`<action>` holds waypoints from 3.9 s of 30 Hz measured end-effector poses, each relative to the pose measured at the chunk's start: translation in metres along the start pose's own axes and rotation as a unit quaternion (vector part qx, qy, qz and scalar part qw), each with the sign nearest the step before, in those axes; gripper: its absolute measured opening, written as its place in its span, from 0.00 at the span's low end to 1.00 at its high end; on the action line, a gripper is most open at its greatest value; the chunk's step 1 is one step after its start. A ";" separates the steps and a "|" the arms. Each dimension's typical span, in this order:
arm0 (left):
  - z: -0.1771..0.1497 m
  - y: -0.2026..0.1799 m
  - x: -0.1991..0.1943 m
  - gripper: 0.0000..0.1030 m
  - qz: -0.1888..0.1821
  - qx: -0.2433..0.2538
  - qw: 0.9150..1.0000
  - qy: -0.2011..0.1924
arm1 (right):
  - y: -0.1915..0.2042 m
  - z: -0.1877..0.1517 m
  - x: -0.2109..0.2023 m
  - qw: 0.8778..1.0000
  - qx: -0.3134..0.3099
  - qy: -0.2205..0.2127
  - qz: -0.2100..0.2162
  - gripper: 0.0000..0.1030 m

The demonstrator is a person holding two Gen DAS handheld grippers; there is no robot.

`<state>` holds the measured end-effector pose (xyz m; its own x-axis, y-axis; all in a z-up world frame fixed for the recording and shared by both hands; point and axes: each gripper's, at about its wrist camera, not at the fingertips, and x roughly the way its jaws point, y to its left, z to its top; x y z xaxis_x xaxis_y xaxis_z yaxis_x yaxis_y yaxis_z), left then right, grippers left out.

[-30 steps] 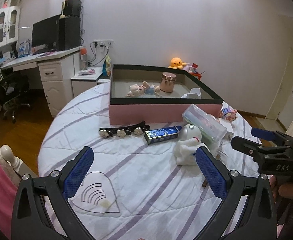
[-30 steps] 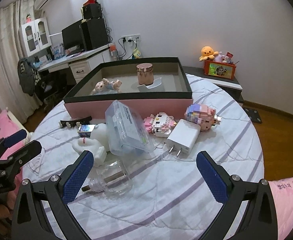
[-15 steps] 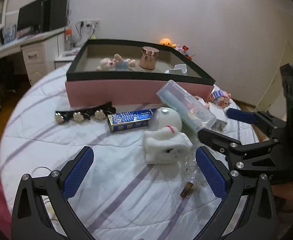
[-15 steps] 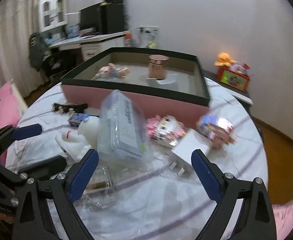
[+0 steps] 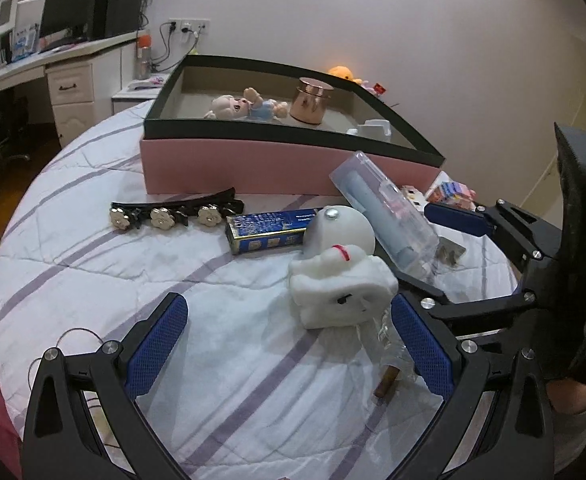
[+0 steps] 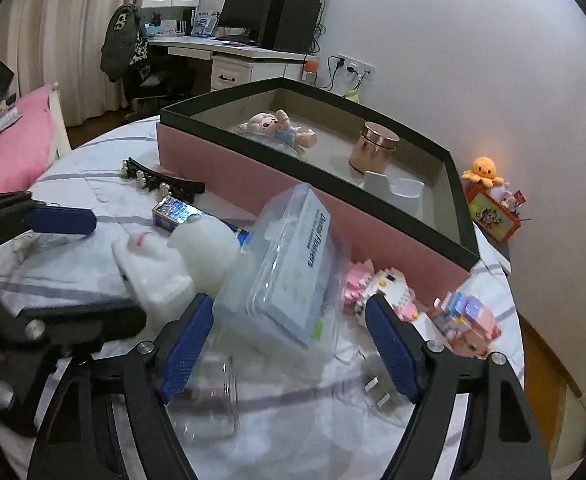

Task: Organize rigid objects
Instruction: 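Grasp the white astronaut figure with left tool while right tool grasps clear case, then carry astronaut and clear case over the pink box and open both tools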

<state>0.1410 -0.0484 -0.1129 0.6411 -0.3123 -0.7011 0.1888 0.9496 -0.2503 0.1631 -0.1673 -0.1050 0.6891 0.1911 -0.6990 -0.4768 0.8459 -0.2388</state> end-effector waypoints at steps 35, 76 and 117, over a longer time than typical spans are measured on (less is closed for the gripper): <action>0.016 -0.014 0.020 0.59 -0.069 0.024 0.997 0.022 | -0.022 0.000 -0.003 0.998 0.036 -0.019 0.058 0.47; 0.014 0.009 -0.011 0.52 -0.037 0.048 0.998 -0.013 | -0.035 0.004 -0.028 0.984 0.134 -0.039 0.109 0.32; 0.207 0.033 0.078 0.52 0.058 0.046 0.997 -0.038 | -0.137 0.112 0.040 0.978 0.204 -0.029 0.015 0.32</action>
<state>0.3512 -0.0353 -0.0374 0.7159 -0.2003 -0.6689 0.1748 0.9789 -0.1060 0.3175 -0.2195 -0.0246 0.7142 0.2368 -0.6587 -0.2473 0.9657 0.0791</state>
